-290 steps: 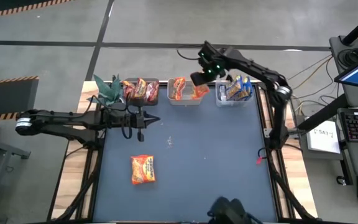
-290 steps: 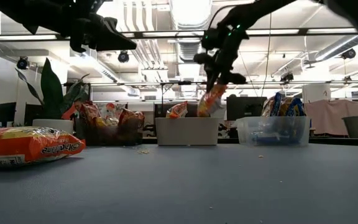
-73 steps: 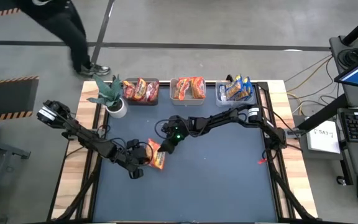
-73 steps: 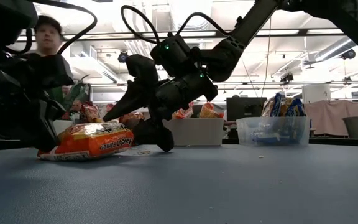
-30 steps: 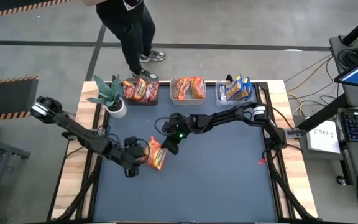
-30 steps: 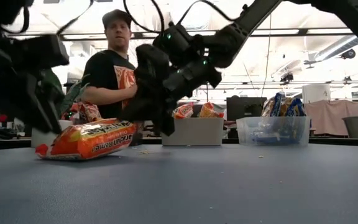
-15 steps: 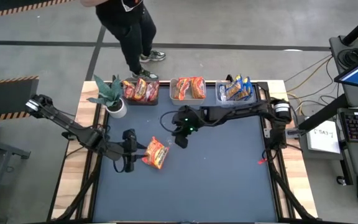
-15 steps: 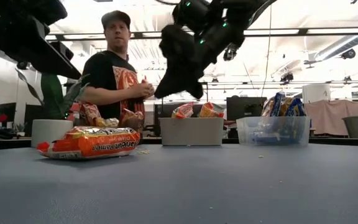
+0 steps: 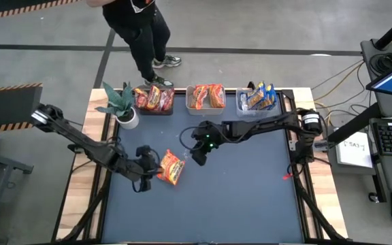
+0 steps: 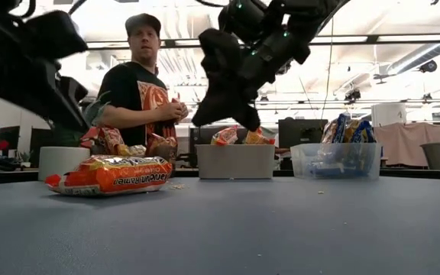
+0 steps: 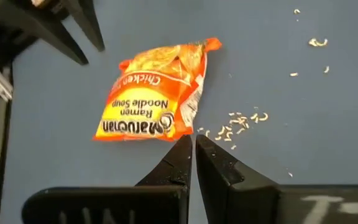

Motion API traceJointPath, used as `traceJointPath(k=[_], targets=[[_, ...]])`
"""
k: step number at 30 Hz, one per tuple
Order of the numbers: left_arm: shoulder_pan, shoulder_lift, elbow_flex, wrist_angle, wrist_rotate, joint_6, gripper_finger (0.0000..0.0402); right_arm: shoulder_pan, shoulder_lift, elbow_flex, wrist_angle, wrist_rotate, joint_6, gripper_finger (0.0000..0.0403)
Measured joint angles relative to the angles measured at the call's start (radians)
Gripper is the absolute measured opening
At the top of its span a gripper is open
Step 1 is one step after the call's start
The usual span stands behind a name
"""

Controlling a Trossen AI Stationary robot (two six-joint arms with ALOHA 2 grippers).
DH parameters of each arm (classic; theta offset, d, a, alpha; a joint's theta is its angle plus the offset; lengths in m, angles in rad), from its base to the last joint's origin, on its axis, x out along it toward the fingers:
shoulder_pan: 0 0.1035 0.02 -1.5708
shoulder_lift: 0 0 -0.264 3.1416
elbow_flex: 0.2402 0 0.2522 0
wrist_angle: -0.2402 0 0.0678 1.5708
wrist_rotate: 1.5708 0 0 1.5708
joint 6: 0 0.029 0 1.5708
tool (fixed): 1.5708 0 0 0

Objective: Sort Maruchan noodles
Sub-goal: Put the orange noodle pack into the white bin

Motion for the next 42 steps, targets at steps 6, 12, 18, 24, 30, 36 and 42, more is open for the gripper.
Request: traceJointPath(k=[6, 12, 18, 24, 30, 36, 42], targets=[[-0.005, 0.120, -0.001, 0.016, 0.017, -0.032, 0.0040, 0.002, 0.049, 0.000, 0.035, -0.057, 0.097, 0.0066], [-0.007, 0.236, -0.001, 0.039, 0.031, -0.057, 0.0006, 0.008, 0.116, 0.000, 0.157, -0.094, 0.181, 0.0153], [-0.007, 0.315, 0.000, 0.093, 0.040, -0.061, 0.0002, 0.006, 0.179, 0.018, 0.250, -0.166, 0.280, 0.0241], [-0.007, 0.343, 0.002, 0.119, 0.030, -0.061, 0.0000, 0.006, 0.248, 0.057, 0.275, -0.188, 0.343, 0.0306], [-0.007, 0.343, 0.000, 0.120, 0.032, -0.060, 0.0000, 0.005, 0.312, 0.081, 0.322, -0.206, 0.347, 0.0327], [-0.007, 0.343, -0.006, 0.130, 0.027, -0.059, 0.0000, 0.004, 0.374, 0.124, 0.388, -0.277, 0.350, 0.0327], [-0.007, 0.344, -0.007, 0.136, 0.024, -0.057, 0.0000, 0.005, 0.388, 0.139, 0.409, -0.293, 0.295, 0.0326]])
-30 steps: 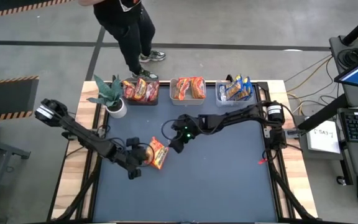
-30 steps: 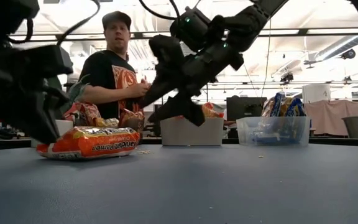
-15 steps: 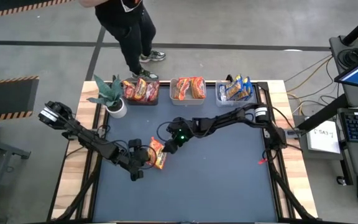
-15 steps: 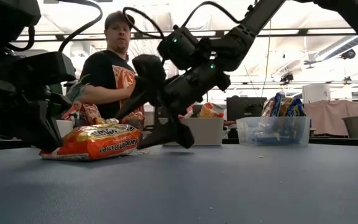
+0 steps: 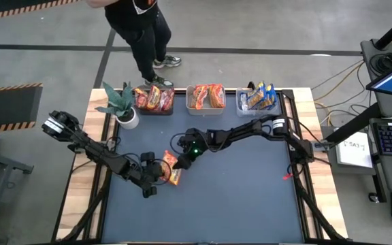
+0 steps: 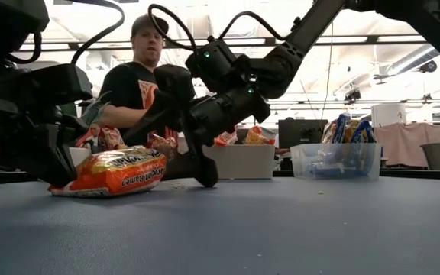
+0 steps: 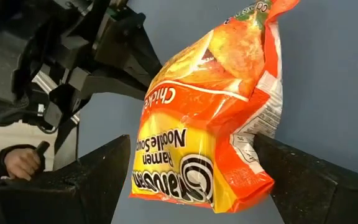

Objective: Sort Maruchan noodles
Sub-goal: Put the orange noodle pack into the white bin

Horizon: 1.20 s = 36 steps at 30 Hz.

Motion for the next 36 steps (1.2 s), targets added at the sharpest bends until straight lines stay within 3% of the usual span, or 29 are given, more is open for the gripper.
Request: traceJointPath(k=[11, 26, 36], targets=[[0.000, 0.000, -0.007, 0.018, -0.004, 0.005, 0.0000, 0.001, 0.004, 0.000, 0.038, 0.004, -0.015, 0.0317], [0.000, 0.001, -0.007, 0.023, -0.007, 0.005, 0.0000, 0.001, 0.004, 0.000, 0.043, 0.010, -0.015, 0.0163], [0.000, -0.011, -0.008, 0.021, -0.004, 0.005, 0.0000, 0.001, 0.004, -0.001, 0.040, 0.011, -0.048, 0.0090]])
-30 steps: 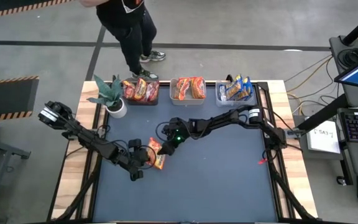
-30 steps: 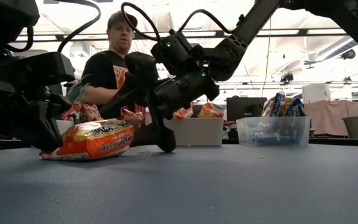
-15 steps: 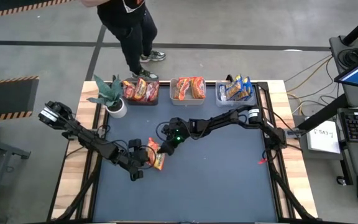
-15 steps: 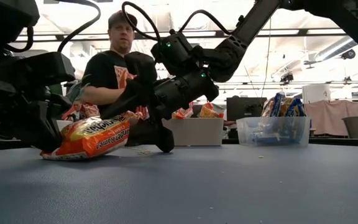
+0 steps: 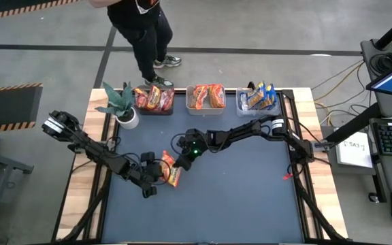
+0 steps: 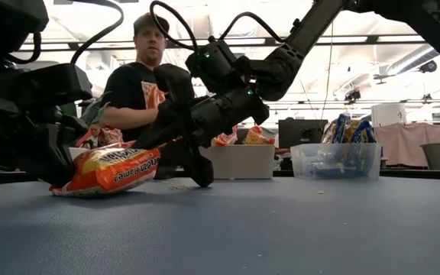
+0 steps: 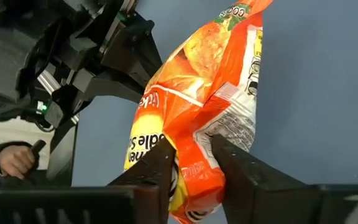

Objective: Sort Maruchan noodles
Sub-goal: Put the orange noodle pack into the white bin

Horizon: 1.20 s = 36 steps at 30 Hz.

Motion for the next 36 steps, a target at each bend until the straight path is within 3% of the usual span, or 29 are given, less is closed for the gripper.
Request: traceJointPath(k=[9, 21, 26, 36], targets=[[0.000, -0.031, 0.002, -0.038, 0.015, -0.013, 0.0010, 0.000, -0.009, 0.000, 0.001, -0.002, -0.072, 0.0068], [0.000, -0.130, 0.010, -0.154, 0.034, -0.029, 0.0139, 0.000, -0.012, 0.000, -0.002, -0.003, -0.091, 0.0068], [0.000, -0.214, 0.010, -0.191, 0.046, -0.015, 0.0172, 0.000, -0.013, 0.000, -0.003, -0.003, -0.092, 0.0067], [0.000, -0.439, 0.010, -0.217, 0.054, 0.064, 0.0178, 0.000, -0.015, 0.000, 0.001, -0.002, -0.091, 0.0065]])
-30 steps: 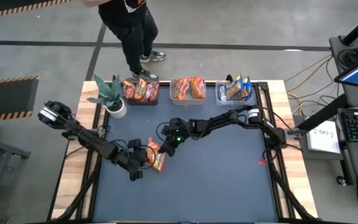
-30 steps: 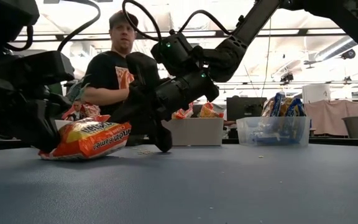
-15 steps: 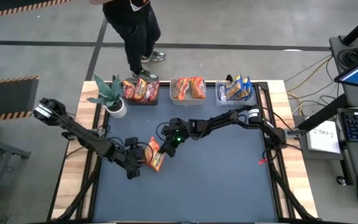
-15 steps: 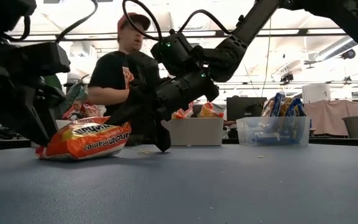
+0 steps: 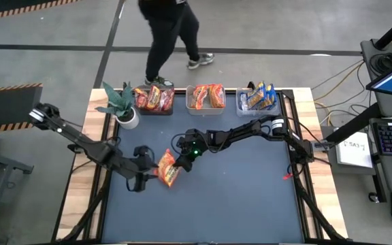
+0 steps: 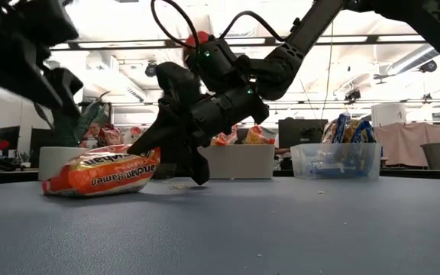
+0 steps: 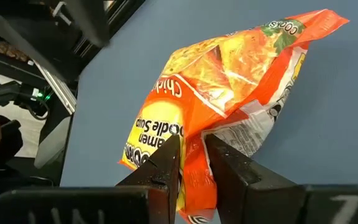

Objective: Sort Maruchan noodles
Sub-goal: Put the orange noodle pack into the white bin

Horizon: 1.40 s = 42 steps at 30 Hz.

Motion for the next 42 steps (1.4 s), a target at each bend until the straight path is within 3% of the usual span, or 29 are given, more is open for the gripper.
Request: traceJointPath(k=[6, 9, 11, 19, 26, 33, 37, 42], targets=[[0.001, -0.100, 0.001, 0.000, -0.077, 0.096, 0.0170, -0.002, -0.001, 0.002, 0.000, 0.000, -0.004, 0.0063], [0.001, -0.130, 0.001, 0.000, -0.120, 0.124, 0.0169, -0.003, -0.002, 0.003, 0.000, 0.000, -0.015, 0.0036], [0.001, -0.140, 0.001, 0.000, -0.133, 0.133, 0.0169, -0.004, -0.002, 0.003, 0.000, 0.000, -0.023, 0.0016], [0.001, -0.138, 0.001, 0.002, -0.152, 0.147, 0.0168, -0.009, -0.016, 0.003, -0.004, 0.000, -0.040, 0.0009], [0.001, -0.157, 0.006, 0.060, -0.333, 0.281, 0.0168, -0.029, -0.152, 0.003, -0.141, 0.002, -0.152, 0.0008], [0.001, -0.183, 0.075, 0.102, -0.571, 0.490, 0.0168, -0.045, -0.351, 0.003, -0.452, 0.260, -0.302, 0.0008], [0.003, -0.178, 0.094, 0.104, -0.581, 0.501, 0.0168, -0.045, -0.422, 0.002, -0.623, 0.340, -0.324, 0.0008], [0.004, -0.129, 0.052, 0.106, -0.540, 0.368, 0.0168, -0.043, -0.469, -0.007, -0.895, 0.453, -0.281, 0.0008]])
